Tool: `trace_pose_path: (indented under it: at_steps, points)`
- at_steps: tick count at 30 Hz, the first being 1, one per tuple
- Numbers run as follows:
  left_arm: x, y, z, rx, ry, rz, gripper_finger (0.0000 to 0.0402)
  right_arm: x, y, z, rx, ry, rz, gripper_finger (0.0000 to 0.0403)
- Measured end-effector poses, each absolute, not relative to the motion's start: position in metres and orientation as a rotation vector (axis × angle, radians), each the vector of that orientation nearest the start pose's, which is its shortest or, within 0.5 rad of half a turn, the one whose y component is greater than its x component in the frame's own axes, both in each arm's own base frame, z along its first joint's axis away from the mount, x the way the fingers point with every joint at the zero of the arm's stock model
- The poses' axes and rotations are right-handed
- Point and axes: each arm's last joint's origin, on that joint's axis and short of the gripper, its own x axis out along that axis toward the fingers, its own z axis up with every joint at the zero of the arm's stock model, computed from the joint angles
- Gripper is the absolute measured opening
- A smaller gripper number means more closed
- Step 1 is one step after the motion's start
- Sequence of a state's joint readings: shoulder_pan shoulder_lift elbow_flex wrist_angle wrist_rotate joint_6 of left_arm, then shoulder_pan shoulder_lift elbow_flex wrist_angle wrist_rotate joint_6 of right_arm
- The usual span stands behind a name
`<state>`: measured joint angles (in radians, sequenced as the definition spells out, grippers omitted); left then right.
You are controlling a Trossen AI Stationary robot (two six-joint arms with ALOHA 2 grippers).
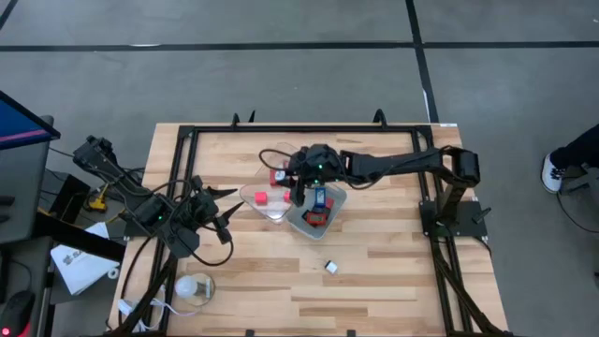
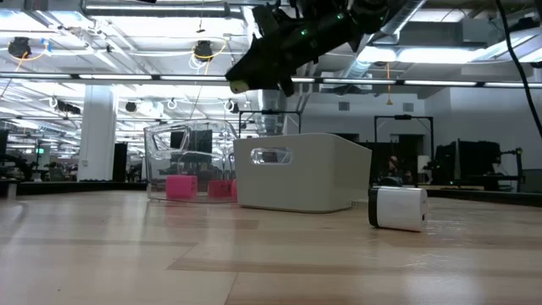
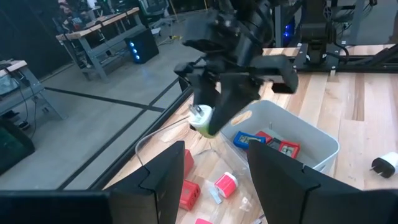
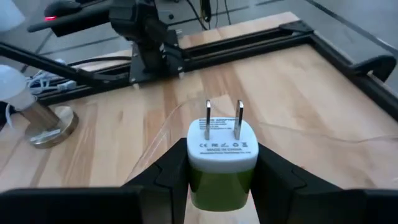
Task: Pick & Place Office items
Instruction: Put the green charger adapter into the transparent bin, then put the white charger adapter into the transparent bin
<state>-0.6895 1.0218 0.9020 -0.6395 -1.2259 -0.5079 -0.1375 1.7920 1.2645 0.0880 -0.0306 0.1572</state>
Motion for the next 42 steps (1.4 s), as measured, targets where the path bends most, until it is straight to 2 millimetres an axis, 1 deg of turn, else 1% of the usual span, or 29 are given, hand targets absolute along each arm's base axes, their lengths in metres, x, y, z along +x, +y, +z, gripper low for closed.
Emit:
trace_pose_path:
  at_steps: [4, 11, 13, 17, 21, 22, 24, 27, 29, 30, 33, 36, 38, 40, 42]
  points:
    - [0.163, -0.099, 0.305, 0.137, 0.294, 0.595, 0.017, 0.402, -0.059, 0.243, 0.204, 0.405, -0.153, 0.0122]
    - [0.163, -0.099, 0.306, 0.134, 0.292, 0.595, 0.017, 0.391, -0.082, 0.228, 0.236, 0.452, -0.215, 0.0122]
    - [0.163, -0.099, 0.306, 0.134, 0.292, 0.595, 0.017, 0.388, -0.086, 0.223, 0.249, 0.453, -0.197, 0.0122]
    - [0.163, -0.099, 0.306, 0.135, 0.292, 0.595, 0.017, 0.385, -0.09, 0.217, 0.261, 0.438, -0.17, 0.0122]
    - [0.163, -0.099, 0.305, 0.138, 0.294, 0.596, 0.017, 0.386, -0.089, 0.219, 0.271, 0.419, -0.138, 0.0123]
    - [0.163, -0.099, 0.305, 0.14, 0.296, 0.596, 0.017, 0.386, -0.089, 0.22, 0.287, 0.407, -0.13, 0.0131]
    - [0.162, -0.099, 0.304, 0.147, 0.302, 0.597, 0.017, 0.387, -0.089, 0.221, 0.318, 0.393, -0.128, 0.0175]
    - [0.161, -0.097, 0.288, 0.184, 0.328, 0.606, 0.017, 0.386, -0.093, 0.221, 0.343, 0.391, -0.14, 0.0252]
    - [0.157, -0.093, 0.275, 0.221, 0.356, 0.604, 0.017, 0.386, -0.095, 0.22, 0.347, 0.394, -0.144, 0.0285]
    - [0.154, -0.091, 0.27, 0.225, 0.36, 0.605, 0.017, 0.387, -0.095, 0.219, 0.347, 0.392, -0.145, 0.0295]
    - [0.142, -0.082, 0.256, 0.193, 0.359, 0.598, 0.017, 0.387, -0.093, 0.217, 0.35, 0.396, -0.127, 0.0306]
    - [0.129, -0.071, 0.244, 0.112, 0.316, 0.58, 0.0167, 0.39, -0.089, 0.218, 0.34, 0.377, -0.099, 0.0305]
    - [0.119, -0.063, 0.236, 0.064, 0.287, 0.549, 0.0158, 0.392, -0.085, 0.219, 0.335, 0.36, -0.073, 0.0301]
    - [0.112, -0.058, 0.227, 0.016, 0.254, 0.474, 0.0144, 0.394, -0.083, 0.223, 0.326, 0.321, -0.052, 0.0299]
    - [0.106, -0.056, 0.22, -0.02, 0.2, 0.337, 0.0129, 0.395, -0.079, 0.225, 0.319, 0.305, -0.039, 0.0298]
